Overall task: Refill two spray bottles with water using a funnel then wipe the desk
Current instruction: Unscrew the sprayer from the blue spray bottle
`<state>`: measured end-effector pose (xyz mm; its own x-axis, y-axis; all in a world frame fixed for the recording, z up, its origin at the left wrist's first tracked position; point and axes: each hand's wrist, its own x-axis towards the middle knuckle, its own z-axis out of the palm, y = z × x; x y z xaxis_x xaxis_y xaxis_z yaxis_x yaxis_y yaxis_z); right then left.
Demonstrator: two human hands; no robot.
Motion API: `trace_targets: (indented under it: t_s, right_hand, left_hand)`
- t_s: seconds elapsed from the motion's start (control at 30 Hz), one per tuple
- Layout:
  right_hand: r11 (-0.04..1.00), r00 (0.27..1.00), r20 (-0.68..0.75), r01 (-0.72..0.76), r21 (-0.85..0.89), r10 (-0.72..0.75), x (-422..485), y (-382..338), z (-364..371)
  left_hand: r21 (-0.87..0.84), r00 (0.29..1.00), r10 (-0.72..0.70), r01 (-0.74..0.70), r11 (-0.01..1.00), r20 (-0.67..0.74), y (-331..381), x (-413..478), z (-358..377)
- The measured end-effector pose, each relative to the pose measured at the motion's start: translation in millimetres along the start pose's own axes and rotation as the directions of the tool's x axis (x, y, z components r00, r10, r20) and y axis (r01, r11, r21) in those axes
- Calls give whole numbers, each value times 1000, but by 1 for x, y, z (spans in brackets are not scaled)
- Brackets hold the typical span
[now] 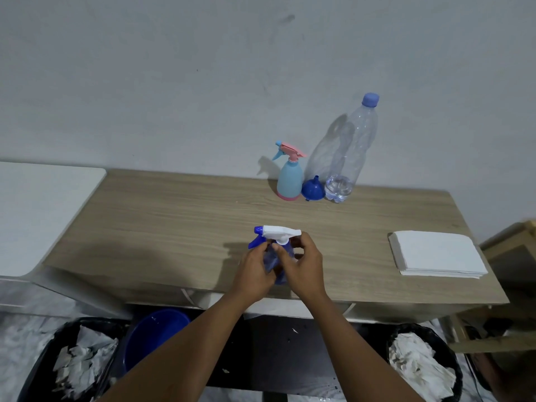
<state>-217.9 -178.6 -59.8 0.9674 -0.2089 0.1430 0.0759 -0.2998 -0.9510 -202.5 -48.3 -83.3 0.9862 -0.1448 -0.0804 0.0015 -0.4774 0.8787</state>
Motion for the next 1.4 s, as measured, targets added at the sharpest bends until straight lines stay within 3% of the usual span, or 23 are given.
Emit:
trace_targets:
  t_s: [0.07,0.2,0.37,0.47,0.9,1.17,1.3,1.4]
  right_hand:
    - [999,998,28,51,-15,-51,-4,3,-2]
    - [997,998,-21,-66,34,67,-2,-5,0]
    - [1000,1000,-14,7,4,-7,-6,-1,-2]
    - [998,997,-37,-63,9,64,-4,-7,-1]
    - [995,997,-26,67,-73,-69,-2,-15,-5]
    - [988,956,-262,149,41,-133,45,-64,-29]
    - [991,913,-409,69,118,-15,88,-91,-60]
    - [997,917,-394,-57,47,71,113,-79,-83]
  left_hand:
    - [-10,1000,-5,5,1000,8,-1,0,-1]
    - [-9,1000,-2,2,1000,1,-1,-1,0]
    - [-34,1000,1,-1,999,8,4,-2,-1]
    - [-12,1000,2,-2,1000,-7,2,-2,0]
    - [-41,998,46,-47,998,-32,12,-6,-1]
    - [-75,996,50,-56,996,-72,8,-6,0]
    - [-84,996,47,-54,995,-78,5,-5,2]
    - [-96,996,53,-59,994,-72,2,-3,3]
